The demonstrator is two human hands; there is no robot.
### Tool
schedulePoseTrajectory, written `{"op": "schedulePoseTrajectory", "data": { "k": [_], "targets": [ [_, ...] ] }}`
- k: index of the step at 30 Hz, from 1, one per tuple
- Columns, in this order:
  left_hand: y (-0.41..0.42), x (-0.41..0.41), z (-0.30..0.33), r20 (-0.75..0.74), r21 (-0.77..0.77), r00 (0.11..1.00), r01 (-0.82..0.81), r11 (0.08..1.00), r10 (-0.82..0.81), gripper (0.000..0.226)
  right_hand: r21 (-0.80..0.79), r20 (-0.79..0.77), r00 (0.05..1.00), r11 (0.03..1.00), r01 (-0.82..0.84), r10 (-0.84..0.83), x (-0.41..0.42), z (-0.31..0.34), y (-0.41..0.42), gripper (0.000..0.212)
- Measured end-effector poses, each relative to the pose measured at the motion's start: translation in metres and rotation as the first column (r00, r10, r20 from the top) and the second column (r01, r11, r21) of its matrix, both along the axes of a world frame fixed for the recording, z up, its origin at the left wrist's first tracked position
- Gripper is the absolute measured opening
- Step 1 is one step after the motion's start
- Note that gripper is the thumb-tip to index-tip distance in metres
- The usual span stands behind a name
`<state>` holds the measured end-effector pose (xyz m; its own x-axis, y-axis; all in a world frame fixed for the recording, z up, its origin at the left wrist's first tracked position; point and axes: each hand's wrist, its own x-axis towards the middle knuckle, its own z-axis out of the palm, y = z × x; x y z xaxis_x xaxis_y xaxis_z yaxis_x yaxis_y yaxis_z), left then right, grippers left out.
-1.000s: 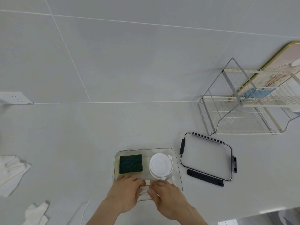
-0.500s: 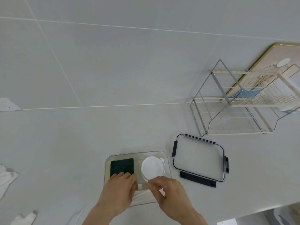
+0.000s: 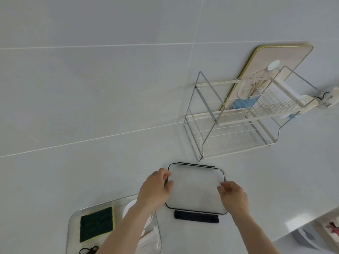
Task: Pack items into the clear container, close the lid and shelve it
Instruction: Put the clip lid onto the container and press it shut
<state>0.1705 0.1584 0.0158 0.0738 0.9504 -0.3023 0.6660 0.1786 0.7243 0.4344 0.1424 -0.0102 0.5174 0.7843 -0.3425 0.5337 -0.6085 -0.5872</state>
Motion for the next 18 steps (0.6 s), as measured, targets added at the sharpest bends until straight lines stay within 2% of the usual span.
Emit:
{"op": "schedulePoseTrajectory", "data": {
  "k": [3,6,10,13,18],
  "targets": [
    [0.017,0.014,-0.017,-0.090,-0.090,0.996,-0.009,0.996,0.001,0.038,-0.102,0.041,0.999,0.995,0.017,-0.012,0.026,-0.019,0.005,0.030],
    [0.028,0.025,-0.031,-0.155,-0.203,0.987,-0.078,0.976,0.046,0.050,-0.161,-0.008,0.999,0.986,0.030,-0.031,0.042,-0.035,0.007,0.034],
    [0.038,0.038,-0.050,-0.230,-0.313,0.971,-0.140,0.939,0.068,0.064,-0.153,-0.099,0.990,0.985,0.085,-0.101,0.055,-0.045,0.014,0.038],
    [0.041,0.043,-0.055,-0.289,-0.325,0.955,-0.170,0.930,0.074,0.062,-0.155,-0.221,0.958,0.976,0.153,-0.185,0.058,-0.045,0.018,0.032],
    [0.045,0.047,-0.064,-0.324,-0.308,0.934,-0.255,0.917,0.151,0.046,-0.171,-0.284,0.938,0.973,0.154,-0.199,0.071,-0.054,0.021,0.016]
  ]
}}
